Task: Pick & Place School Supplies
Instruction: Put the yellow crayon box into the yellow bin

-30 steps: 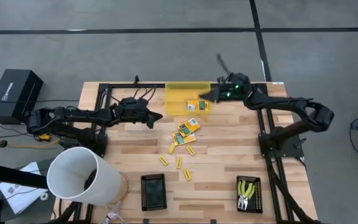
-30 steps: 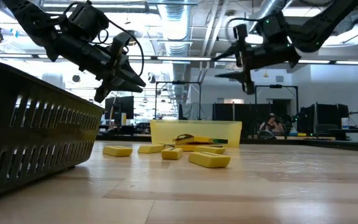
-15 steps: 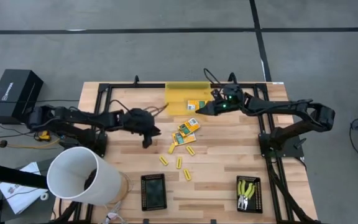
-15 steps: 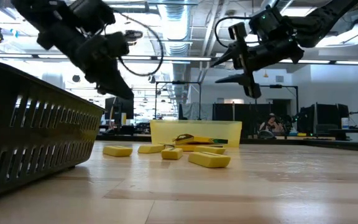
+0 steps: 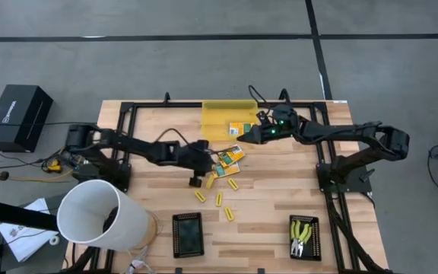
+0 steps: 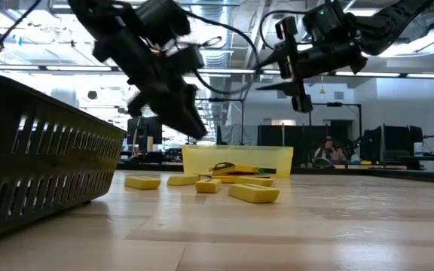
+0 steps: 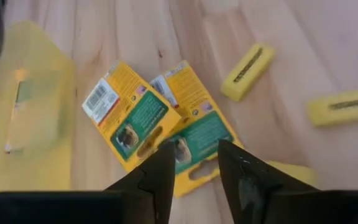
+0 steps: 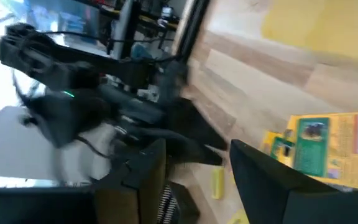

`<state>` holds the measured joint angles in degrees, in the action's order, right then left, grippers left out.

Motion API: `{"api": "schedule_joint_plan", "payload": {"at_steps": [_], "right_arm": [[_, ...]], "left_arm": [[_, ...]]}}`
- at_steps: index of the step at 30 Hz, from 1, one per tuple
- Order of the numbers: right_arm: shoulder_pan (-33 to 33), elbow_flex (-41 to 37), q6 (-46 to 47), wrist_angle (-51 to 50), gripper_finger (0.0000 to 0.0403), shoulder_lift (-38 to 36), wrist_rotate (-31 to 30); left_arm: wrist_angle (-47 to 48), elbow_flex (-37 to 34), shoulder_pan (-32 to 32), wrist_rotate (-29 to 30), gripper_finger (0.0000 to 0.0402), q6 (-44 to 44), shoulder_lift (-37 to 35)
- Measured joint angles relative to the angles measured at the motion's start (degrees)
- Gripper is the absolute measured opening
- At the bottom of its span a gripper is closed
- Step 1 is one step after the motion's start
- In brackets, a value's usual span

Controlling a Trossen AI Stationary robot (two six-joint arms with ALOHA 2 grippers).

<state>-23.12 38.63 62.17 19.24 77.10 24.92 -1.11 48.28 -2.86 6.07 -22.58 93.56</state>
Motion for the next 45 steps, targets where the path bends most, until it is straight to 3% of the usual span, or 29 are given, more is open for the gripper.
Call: {"api": "schedule_joint_plan", "payload": {"at_steps": [6,31,45], "right_arm": [[2.39,0.0,0.87,1.93,0.0168,-0.02,-2.97],[-1.23,0.0,-0.37,8.24,0.0166,0.0,-2.14],[-1.79,0.0,0.43,10.02,0.0166,0.0,-0.97]], "left_arm": [[-0.56,3.14,0.92,5.83,0.0137,-5.74,4.99],[-10.36,3.21,0.22,7.71,0.0135,-11.68,11.67],[-11.85,3.15,-2.1,5.63,0.0135,-11.93,14.11]]}}
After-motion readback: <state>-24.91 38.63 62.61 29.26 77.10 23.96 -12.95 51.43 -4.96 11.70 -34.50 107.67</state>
